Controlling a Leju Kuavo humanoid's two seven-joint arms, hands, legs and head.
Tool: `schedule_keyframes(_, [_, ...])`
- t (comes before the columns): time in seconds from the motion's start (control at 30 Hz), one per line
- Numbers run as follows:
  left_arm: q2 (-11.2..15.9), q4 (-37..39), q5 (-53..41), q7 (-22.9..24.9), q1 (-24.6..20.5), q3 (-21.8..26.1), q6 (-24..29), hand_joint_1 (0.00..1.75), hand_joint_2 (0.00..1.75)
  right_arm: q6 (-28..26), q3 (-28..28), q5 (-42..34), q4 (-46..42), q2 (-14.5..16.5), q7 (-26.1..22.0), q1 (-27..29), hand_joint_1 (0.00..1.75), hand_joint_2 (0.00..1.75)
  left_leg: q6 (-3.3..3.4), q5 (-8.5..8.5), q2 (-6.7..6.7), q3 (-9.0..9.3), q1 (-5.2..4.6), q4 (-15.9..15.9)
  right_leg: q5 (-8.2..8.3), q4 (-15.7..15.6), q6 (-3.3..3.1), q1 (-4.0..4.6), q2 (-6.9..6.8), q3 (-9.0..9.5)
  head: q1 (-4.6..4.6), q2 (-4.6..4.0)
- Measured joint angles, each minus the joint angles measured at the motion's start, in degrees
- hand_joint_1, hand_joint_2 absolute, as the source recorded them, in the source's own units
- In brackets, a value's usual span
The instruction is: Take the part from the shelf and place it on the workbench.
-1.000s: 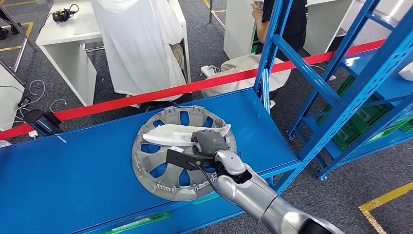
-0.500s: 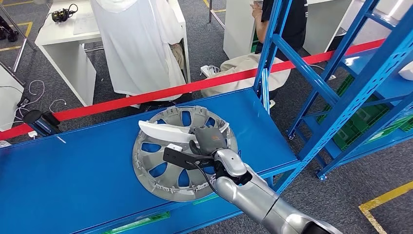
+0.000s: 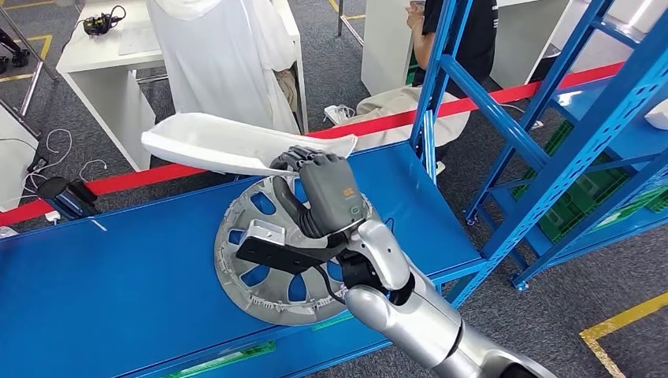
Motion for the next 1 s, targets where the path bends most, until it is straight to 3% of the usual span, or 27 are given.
schedule_keyframes(0.7, [-0.1,0.0,1.8,1.1,-0.1,2.4,-2.2,0.0,1.75,0.0,2.8,-2.5,-2.0,-0.2,1.2,-2.7,1.75,1.75,0.0,0.0,-0.02,-0.01,0.0,0.0,0.01,0.0,0.0,0.0,0.0,0.0,0.0,0.01])
schedule_keyframes(1.0, [0.0,0.0,2.8,1.4,-0.3,3.8,-2.2,0.0,1.75,0.1,3.4,-3.6,-1.0,-0.4,0.3,-3.1,1.75,1.75,0.66,-0.15,-0.06,-0.16,-0.46,0.4,0.2,-0.1,0.7,-0.32,-0.02,0.07,-0.01,-0.01])
